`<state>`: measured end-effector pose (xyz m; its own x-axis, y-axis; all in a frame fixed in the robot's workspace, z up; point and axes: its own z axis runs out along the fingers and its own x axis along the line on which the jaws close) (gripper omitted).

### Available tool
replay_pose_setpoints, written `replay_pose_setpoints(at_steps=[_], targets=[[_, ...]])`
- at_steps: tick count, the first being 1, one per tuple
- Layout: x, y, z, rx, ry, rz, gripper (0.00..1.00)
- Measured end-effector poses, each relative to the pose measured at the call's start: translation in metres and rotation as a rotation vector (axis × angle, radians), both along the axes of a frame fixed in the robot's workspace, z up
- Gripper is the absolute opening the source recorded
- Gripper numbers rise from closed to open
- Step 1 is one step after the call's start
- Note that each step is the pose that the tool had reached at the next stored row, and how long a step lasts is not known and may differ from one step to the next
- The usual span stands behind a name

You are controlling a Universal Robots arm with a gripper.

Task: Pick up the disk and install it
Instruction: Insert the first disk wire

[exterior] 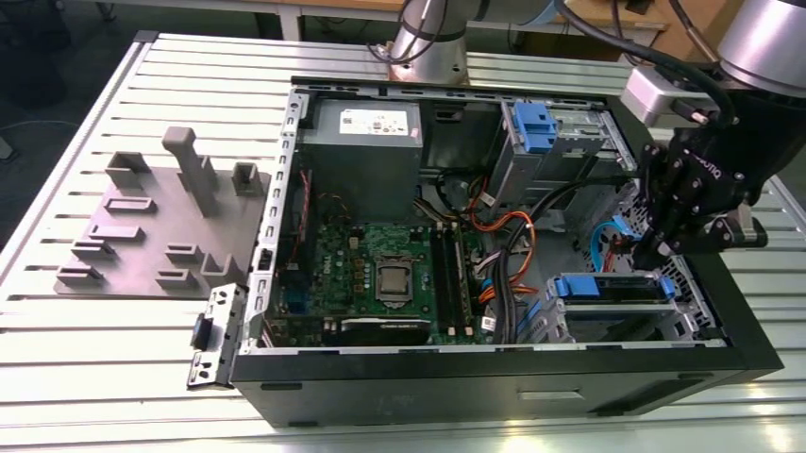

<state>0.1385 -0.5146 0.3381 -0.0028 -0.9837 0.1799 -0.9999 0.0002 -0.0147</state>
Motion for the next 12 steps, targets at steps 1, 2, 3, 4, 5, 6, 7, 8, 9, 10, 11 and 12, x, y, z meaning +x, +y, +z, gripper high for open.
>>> replay_pose_setpoints(at_steps=[1, 2, 3, 4, 5, 6, 7, 8, 9, 10, 11, 12], targets=[[-0.0008, -0.0006, -0.0001, -0.0001, -0.0025, 0.001, 0.16], [-0.0014, -0.0008, -0.0001, 0.0, -0.0038, 0.001, 0.16], [-0.0016, -0.0008, -0.0001, 0.0, -0.004, 0.002, 0.16], [-0.0017, -0.0008, -0.0001, -0.0001, -0.0041, 0.002, 0.16], [-0.0017, -0.0008, -0.0001, 0.0, -0.004, 0.002, 0.16], [-0.0017, -0.0008, -0.0001, 0.0, -0.0041, 0.002, 0.16], [-0.0017, -0.0008, -0.0001, -0.0001, -0.0041, 0.002, 0.16], [-0.0017, -0.0008, -0.0001, 0.0, -0.0041, 0.002, 0.16], [-0.0017, -0.0008, -0.0001, 0.0, -0.0041, 0.002, 0.16], [-0.0018, -0.0008, -0.0001, 0.0, -0.0041, 0.002, 0.16], [-0.0018, -0.0008, -0.0001, -0.0001, -0.0041, 0.002, 0.16], [-0.0018, -0.0008, -0.0001, 0.0, -0.0041, 0.002, 0.16]])
